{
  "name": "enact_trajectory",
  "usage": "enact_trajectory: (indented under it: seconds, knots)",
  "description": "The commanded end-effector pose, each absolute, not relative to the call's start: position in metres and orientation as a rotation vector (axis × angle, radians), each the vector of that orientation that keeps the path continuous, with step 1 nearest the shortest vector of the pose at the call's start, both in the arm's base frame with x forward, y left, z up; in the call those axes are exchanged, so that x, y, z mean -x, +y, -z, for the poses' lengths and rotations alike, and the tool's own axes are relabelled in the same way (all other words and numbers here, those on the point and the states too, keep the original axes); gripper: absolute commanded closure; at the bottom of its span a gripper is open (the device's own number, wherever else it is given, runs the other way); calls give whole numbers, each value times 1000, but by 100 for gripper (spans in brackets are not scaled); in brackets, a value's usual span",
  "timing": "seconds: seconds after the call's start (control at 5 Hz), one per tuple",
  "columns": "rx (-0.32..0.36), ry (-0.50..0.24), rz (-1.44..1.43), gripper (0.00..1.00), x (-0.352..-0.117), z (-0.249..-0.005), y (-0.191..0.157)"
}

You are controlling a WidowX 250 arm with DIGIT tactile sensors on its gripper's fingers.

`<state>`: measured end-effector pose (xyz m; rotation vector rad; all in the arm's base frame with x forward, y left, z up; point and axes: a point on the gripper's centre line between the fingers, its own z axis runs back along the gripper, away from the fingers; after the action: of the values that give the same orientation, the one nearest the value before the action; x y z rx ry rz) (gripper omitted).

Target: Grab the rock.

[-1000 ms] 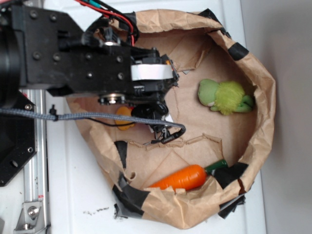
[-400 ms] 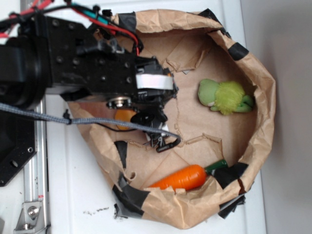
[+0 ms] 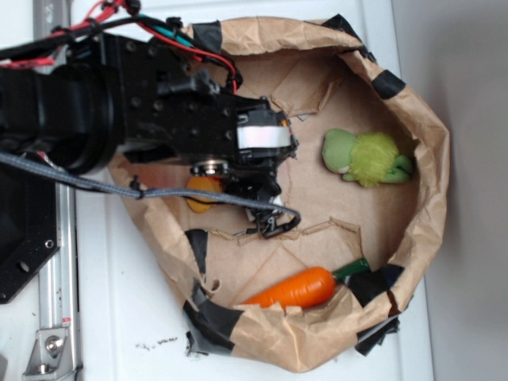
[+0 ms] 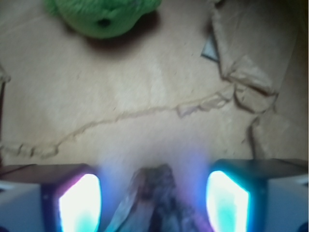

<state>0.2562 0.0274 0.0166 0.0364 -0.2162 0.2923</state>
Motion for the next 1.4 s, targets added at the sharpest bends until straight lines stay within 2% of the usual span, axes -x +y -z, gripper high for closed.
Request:
enact_trajectory:
  seconds: [0.0,0.4,0.6,0.8,1.0,1.2]
  knots:
    - [-75,-223,-296,100,-259,-15,31]
    - [-112,-235,-300,100,-257,-21,31]
    - [-147,-259,-276,100,-259,-33,30]
    - [-101,-323,-210,100,-278,-81,20]
    - [-68,-325,-132,100,-297,-128,4]
    - [-113,-306,-114,100,-311,-142,-10]
